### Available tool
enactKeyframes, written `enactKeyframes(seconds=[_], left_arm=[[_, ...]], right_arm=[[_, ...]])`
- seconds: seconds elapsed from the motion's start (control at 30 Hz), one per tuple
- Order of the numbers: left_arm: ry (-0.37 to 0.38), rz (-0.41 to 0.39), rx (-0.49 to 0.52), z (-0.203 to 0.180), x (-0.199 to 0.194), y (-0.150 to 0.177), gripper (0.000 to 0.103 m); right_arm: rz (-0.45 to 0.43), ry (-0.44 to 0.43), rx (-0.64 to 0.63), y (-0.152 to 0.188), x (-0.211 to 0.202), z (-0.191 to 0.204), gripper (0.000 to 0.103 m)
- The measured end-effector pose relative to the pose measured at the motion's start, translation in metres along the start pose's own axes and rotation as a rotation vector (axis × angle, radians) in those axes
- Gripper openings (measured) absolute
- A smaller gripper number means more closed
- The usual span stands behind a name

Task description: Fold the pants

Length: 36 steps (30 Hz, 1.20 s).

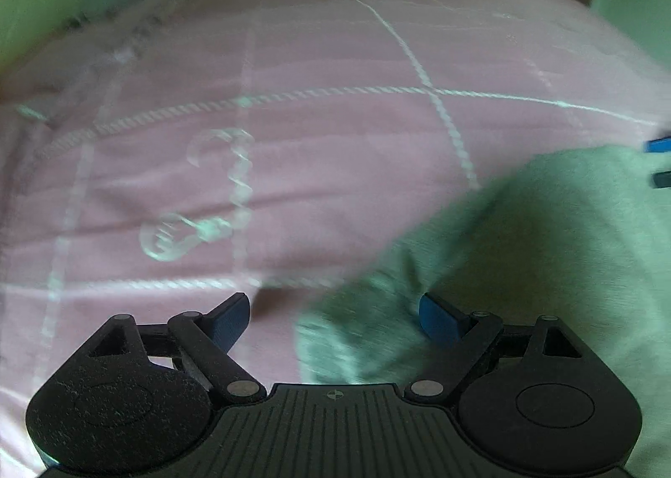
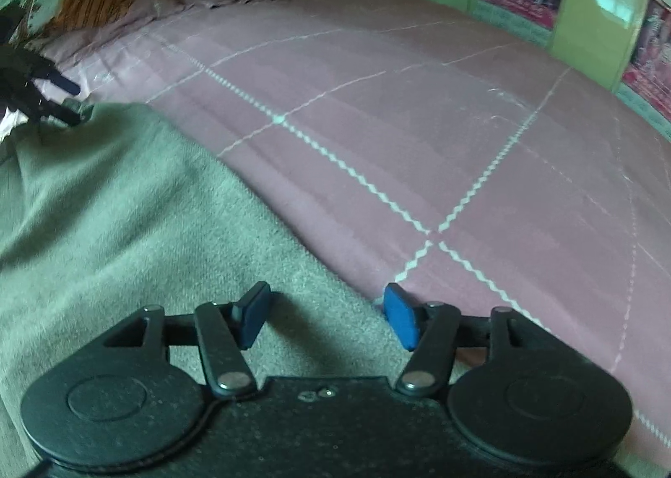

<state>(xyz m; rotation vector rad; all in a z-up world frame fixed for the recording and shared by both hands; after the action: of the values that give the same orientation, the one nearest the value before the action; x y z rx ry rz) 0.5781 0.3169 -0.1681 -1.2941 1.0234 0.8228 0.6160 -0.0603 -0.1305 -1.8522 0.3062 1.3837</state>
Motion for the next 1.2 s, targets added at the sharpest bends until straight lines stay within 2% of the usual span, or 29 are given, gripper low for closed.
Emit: enactKeyframes(seconds=[0.03, 0.1, 0.17, 0.2, 0.27, 0.3, 0.33, 0.4, 0.47, 0.57, 0.67, 0.7, 0.83, 0.97, 1.03, 1.1, 1.13, 1.2], left_arm=[[0.025, 0.002, 0.017, -0.004, 0.000, 0.002, 0.088], [0.003, 0.001, 0.053, -0.007, 0.006, 0.006, 0.089], [-0.015, -0.019, 0.001, -0.004, 0.011, 0.001, 0.088], [-0.018, -0.024, -0.027, -0.002, 0.015, -0.002, 0.082], [0.004, -0.047, -0.045, -0.008, 0.013, -0.008, 0.032], [0.007, -0.058, -0.041, -0.014, 0.010, -0.010, 0.022], [-0.016, -0.064, -0.028, -0.019, 0.007, -0.012, 0.021], [-0.075, -0.111, 0.026, -0.028, -0.004, -0.009, 0.019], [-0.078, -0.185, 0.025, -0.029, -0.026, -0.002, 0.019], [-0.047, -0.341, 0.052, -0.031, -0.079, 0.016, 0.020], [0.015, -0.458, 0.070, -0.035, -0.129, 0.038, 0.020], [-0.034, -0.554, 0.120, -0.037, -0.147, 0.046, 0.020], [-0.055, -0.575, 0.183, -0.057, -0.173, 0.107, 0.020], [-0.092, -0.529, 0.210, -0.075, -0.160, 0.173, 0.021], [-0.146, -0.498, 0.203, -0.078, -0.148, 0.201, 0.021], [-0.171, -0.492, 0.174, -0.083, -0.142, 0.219, 0.027], [-0.204, -0.484, 0.164, -0.086, -0.141, 0.226, 0.034], [-0.214, -0.458, 0.137, -0.091, -0.146, 0.237, 0.038]], right_arm=[[0.008, -0.003, -0.004, -0.001, 0.000, 0.000, 0.060], [0.020, -0.008, -0.026, -0.002, -0.002, 0.000, 0.058], [0.031, -0.008, -0.057, -0.001, -0.001, 0.001, 0.058], [0.033, -0.007, -0.054, -0.001, 0.000, 0.001, 0.058], [0.027, -0.005, -0.046, -0.003, 0.004, 0.001, 0.043], [0.021, -0.012, -0.048, -0.003, 0.003, 0.004, 0.029], [0.018, -0.001, -0.046, -0.002, 0.002, 0.005, 0.011], [0.012, 0.034, -0.039, -0.001, -0.003, 0.007, 0.005], [-0.027, 0.061, -0.036, 0.001, -0.020, 0.012, 0.004], [-0.132, 0.065, -0.036, 0.008, -0.065, 0.029, 0.004], [-0.225, 0.090, -0.070, 0.027, -0.119, 0.052, 0.004], [-0.246, 0.101, -0.093, 0.035, -0.135, 0.063, 0.004], [-0.295, 0.118, -0.152, 0.080, -0.186, 0.113, 0.004], [-0.305, 0.121, -0.145, 0.128, -0.202, 0.160, 0.004], [-0.287, 0.109, -0.101, 0.153, -0.197, 0.179, 0.004], [-0.243, 0.104, -0.043, 0.177, -0.175, 0.192, 0.006], [-0.213, 0.100, -0.008, 0.186, -0.161, 0.195, 0.010], [-0.098, 0.106, 0.052, 0.202, -0.131, 0.199, 0.017]])
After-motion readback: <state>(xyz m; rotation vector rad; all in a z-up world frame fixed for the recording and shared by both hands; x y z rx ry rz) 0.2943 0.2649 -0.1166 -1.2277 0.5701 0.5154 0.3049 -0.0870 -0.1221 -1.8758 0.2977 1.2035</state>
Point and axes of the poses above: each gripper's, at about its wrist camera, not at the fingertips, and x roughly the way its jaws point, z to its left, y to its underside, the point moved 9 cm from there along x, roughly the way its jaws point, and after that the axes turned 11 degrees about z, right-handed, at the moved point
